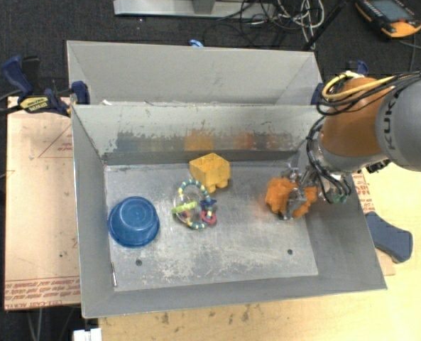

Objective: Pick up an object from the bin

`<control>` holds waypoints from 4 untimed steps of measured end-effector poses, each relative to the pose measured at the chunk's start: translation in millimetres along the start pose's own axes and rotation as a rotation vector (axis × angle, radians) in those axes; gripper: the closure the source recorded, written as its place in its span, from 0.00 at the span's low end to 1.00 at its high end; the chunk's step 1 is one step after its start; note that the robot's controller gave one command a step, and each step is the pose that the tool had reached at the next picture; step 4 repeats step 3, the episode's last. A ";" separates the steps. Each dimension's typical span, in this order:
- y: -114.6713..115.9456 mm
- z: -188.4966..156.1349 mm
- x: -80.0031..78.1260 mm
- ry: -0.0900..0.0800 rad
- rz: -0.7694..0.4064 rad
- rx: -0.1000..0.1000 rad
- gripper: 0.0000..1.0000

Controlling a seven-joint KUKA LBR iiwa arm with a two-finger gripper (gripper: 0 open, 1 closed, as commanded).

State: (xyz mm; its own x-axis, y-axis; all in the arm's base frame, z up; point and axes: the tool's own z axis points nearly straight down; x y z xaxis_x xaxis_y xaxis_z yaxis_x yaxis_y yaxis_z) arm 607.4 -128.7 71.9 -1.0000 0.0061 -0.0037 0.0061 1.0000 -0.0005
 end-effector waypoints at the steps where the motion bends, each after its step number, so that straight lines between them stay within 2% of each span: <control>1: 0.2 -1.8 0.3 0.000 0.000 0.000 1.00; 2: 0.8 -9.8 1.3 0.004 0.000 -0.002 1.00; 4: 0.9 -20.7 0.4 0.002 -0.001 -0.002 1.00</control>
Offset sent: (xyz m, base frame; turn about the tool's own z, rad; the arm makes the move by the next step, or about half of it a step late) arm 0.0000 0.0000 0.0438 0.0000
